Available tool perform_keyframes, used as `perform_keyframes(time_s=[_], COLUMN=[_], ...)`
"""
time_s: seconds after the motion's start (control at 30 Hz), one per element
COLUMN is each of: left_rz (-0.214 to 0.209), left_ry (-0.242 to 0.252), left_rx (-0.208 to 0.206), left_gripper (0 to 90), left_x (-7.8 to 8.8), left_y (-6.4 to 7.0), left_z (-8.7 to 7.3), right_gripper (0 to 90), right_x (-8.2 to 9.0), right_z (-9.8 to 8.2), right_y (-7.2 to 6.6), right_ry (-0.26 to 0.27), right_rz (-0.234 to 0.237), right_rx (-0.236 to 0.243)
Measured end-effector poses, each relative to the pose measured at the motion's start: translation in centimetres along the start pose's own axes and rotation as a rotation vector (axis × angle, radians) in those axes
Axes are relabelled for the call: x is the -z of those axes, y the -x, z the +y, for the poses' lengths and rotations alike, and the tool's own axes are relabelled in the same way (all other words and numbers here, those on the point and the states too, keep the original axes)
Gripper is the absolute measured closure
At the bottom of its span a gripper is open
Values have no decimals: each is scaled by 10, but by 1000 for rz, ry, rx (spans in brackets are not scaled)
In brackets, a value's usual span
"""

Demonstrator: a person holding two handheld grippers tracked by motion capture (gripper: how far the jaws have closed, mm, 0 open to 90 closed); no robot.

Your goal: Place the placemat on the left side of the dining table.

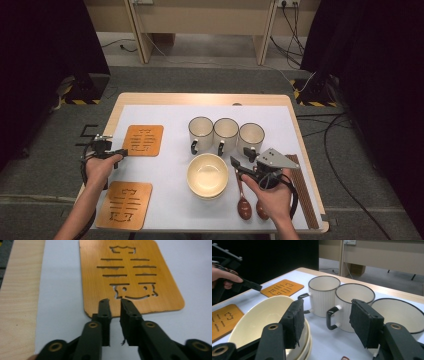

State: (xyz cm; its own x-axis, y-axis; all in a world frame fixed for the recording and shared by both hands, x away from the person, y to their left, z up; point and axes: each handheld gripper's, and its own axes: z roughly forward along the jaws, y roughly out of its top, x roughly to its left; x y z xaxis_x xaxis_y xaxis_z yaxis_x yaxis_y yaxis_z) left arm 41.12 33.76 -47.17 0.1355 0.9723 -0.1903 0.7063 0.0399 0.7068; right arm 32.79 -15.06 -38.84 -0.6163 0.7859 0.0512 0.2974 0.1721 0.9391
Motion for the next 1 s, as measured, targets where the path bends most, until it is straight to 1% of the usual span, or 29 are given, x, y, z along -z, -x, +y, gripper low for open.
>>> perform_keyframes(time_s=[0.1,0.13,0.2,0.3,0.37,0.4,0.47,0.5,0.57,0.6,0.7,0.77,0.8,0.9,1.0], left_rz=[1,4,-3,-17,-23,-36,-49,-56,-58,-55,-59,-62,-76,-85,-95], left_ry=[48,65,92,125,132,147,151,154,159,172,184,185,188,184,187], left_rx=[-5,-4,8,-7,-13,-26,-37,-39,-38,-48,-61,-65,-66,-71,-84], left_gripper=[576,548,495,440,424,420,427,431,428,424,411,403,403,408,408], left_x=[7,8,11,15,17,20,22,24,25,27,28,28,29,30,35], left_y=[5,6,10,17,20,25,29,30,31,32,37,39,42,45,50], left_z=[-1,-2,-2,-2,-1,0,0,1,1,1,1,1,1,1,1], right_gripper=[453,453,455,456,456,457,458,458,458,458,458,458,458,458,458], right_x=[1,0,-2,-5,-4,-2,0,1,4,6,11,12,14,16,15], right_z=[-3,-5,-10,-15,-16,-15,-15,-15,-15,-15,-15,-15,-14,-12,-10], right_y=[6,9,13,16,16,17,18,18,21,22,24,25,27,30,31], right_ry=[-8,-9,-30,-48,-50,-43,-42,-43,-36,-39,-32,-28,-21,-15,-12], right_rz=[-5,-5,-6,-4,-5,-7,-15,-15,-24,-30,-44,-47,-56,-66,-72], right_rx=[-19,-22,-32,-38,-45,-46,-41,-52,-51,-54,-59,-60,-66,-65,-65])
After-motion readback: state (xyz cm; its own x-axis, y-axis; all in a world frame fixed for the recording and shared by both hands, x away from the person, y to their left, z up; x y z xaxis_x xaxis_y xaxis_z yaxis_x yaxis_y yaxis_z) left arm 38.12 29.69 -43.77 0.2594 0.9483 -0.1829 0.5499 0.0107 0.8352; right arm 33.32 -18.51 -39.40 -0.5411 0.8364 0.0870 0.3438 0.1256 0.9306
